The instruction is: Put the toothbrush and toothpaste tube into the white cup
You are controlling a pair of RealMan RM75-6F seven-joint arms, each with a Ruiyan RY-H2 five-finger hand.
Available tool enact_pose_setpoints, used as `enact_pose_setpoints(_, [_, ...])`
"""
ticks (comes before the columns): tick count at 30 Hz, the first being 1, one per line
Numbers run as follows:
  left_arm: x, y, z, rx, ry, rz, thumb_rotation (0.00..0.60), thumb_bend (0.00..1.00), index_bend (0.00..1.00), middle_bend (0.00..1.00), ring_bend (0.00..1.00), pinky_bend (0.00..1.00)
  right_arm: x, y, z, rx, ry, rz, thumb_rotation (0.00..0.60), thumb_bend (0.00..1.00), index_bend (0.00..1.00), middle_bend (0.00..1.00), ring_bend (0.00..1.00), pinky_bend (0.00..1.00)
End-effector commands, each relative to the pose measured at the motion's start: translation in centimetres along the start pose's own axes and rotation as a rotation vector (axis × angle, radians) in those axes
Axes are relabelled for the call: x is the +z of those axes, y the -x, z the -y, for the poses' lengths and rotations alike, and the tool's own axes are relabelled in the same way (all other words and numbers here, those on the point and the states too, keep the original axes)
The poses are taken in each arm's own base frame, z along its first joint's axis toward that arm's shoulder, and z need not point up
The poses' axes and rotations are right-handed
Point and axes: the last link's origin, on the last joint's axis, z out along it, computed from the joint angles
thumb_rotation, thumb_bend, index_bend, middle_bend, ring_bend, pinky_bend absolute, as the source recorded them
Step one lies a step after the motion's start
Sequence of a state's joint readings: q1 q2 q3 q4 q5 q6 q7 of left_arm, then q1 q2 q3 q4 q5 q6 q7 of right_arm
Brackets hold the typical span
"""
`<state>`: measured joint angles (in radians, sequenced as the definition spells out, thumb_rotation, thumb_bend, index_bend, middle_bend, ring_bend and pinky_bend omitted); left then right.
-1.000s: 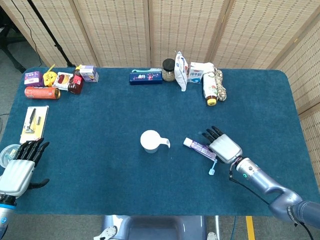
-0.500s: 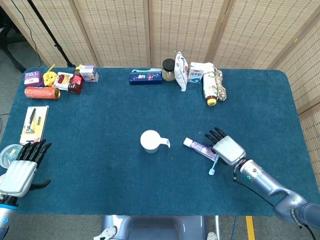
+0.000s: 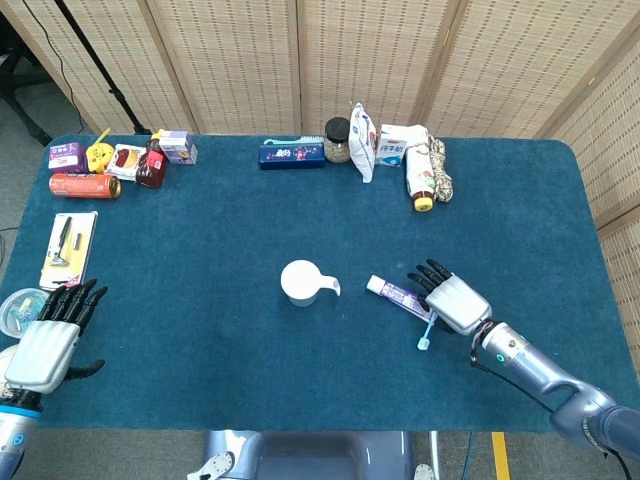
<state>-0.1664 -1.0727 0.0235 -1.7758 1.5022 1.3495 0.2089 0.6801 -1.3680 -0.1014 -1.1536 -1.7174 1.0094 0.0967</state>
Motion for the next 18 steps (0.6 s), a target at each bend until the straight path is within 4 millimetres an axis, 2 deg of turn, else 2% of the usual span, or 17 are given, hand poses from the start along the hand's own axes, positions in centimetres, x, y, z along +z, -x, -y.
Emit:
enact_pose_setpoints(1, [0.11,0.09,-0.09,0.002,0.000,0.005,0.600,0.06,0.00,0.00,0.00,0.00,0.11,0.14,0.15,0.005,-0.007,-0.002,0.600,0.35,0.48,0.11,0.00,0.00])
enact_pose_setpoints(18, [0.16,0.01,-0.09,0.002,-0.001,0.005,0.600,0.06,0.00,0.00,0.00,0.00,1.11,0.77,0.28,0.008,-0.014,0.013,0.600,0.35,0.48,0.11,0.00,0.00])
